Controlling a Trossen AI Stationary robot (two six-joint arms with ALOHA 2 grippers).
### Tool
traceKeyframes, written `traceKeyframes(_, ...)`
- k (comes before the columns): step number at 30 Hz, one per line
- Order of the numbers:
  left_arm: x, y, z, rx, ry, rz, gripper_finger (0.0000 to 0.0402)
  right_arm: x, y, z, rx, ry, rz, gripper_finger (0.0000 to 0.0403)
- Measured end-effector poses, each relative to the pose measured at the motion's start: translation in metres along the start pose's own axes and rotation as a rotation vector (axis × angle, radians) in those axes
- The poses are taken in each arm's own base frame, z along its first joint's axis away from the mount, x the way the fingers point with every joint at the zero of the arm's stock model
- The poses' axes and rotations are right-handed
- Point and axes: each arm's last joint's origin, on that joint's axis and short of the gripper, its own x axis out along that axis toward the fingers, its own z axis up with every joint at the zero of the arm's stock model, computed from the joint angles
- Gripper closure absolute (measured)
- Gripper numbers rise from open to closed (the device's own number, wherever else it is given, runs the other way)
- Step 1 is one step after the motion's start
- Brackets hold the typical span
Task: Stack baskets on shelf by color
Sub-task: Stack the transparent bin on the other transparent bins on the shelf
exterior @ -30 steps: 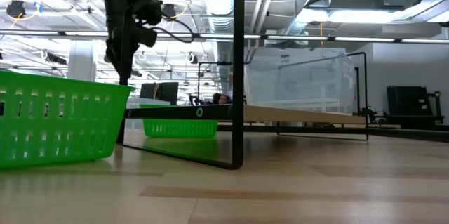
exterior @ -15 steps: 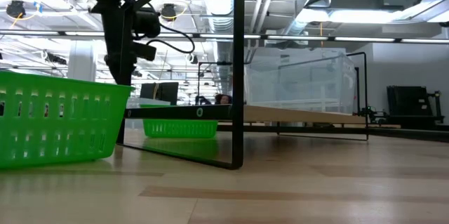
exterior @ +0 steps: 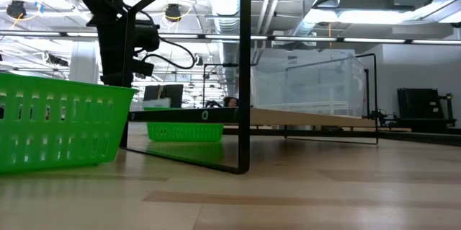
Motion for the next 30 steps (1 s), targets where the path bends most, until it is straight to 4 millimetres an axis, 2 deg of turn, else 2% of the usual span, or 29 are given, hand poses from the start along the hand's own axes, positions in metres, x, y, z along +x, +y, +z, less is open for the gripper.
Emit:
traceKeyframes(3,0.0,0.0,0.0,-0.044,-0.001,0.002,0.0378,0.0,0.0,0.0,0.001,0.0,0.0,0.0223)
traceKeyframes(4,-0.001,0.0,0.0,-0.067,-0.001,0.0,0.0389,0.0,0.0,0.0,0.001,0.0,0.0,0.0223)
traceKeyframes(9,-0.013,0.0,0.004,-0.142,0.042,0.018,0.04,0.0,0.0,0.0,0.001,-0.001,0.001,0.0222)
traceKeyframes(12,-0.029,-0.002,0.011,-0.166,0.049,0.019,0.0401,0.0,0.0,0.001,0.003,-0.007,0.004,0.0223)
traceKeyframes(17,-0.068,-0.005,0.03,-0.14,0.011,0.009,0.0401,0.0,0.001,0.001,0.006,-0.015,0.008,0.0227)
traceKeyframes(23,-0.13,-0.017,0.055,-0.053,-0.125,-0.043,0.0401,0.0,0.001,0.002,-0.014,-0.019,0.011,0.0225)
traceKeyframes(26,-0.163,-0.029,0.063,0.014,-0.217,-0.127,0.0401,0.0,0.001,0.002,-0.014,-0.019,0.011,0.0227)
traceKeyframes(30,-0.199,-0.056,0.069,0.188,-0.337,-0.238,0.0402,0.0,0.002,0.002,-0.016,-0.017,0.015,0.023)
